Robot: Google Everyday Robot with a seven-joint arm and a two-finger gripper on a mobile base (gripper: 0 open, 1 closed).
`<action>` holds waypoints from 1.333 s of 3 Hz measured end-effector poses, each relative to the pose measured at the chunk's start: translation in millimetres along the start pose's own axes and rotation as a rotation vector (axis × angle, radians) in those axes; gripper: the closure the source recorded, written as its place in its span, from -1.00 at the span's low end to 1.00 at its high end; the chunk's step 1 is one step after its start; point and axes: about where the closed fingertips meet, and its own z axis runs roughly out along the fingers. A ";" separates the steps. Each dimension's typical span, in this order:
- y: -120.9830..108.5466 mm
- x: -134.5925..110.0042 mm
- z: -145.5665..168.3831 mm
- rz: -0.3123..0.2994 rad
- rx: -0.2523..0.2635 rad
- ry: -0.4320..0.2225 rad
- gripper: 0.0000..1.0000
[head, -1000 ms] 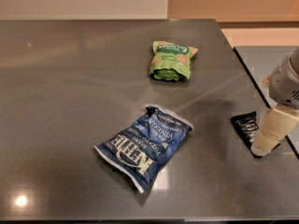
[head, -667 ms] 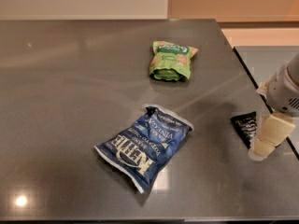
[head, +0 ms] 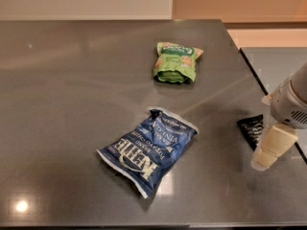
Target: Pick rxbar chocolate
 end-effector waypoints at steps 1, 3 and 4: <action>-1.8 3.0 6.3 0.011 0.005 0.000 -1.00; -11.0 7.9 17.9 0.034 -0.008 0.011 -0.63; -10.1 9.8 23.1 0.039 -0.017 0.018 -0.19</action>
Offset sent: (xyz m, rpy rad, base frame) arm 0.0130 -0.0126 -0.0184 0.0029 0.0174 -0.0408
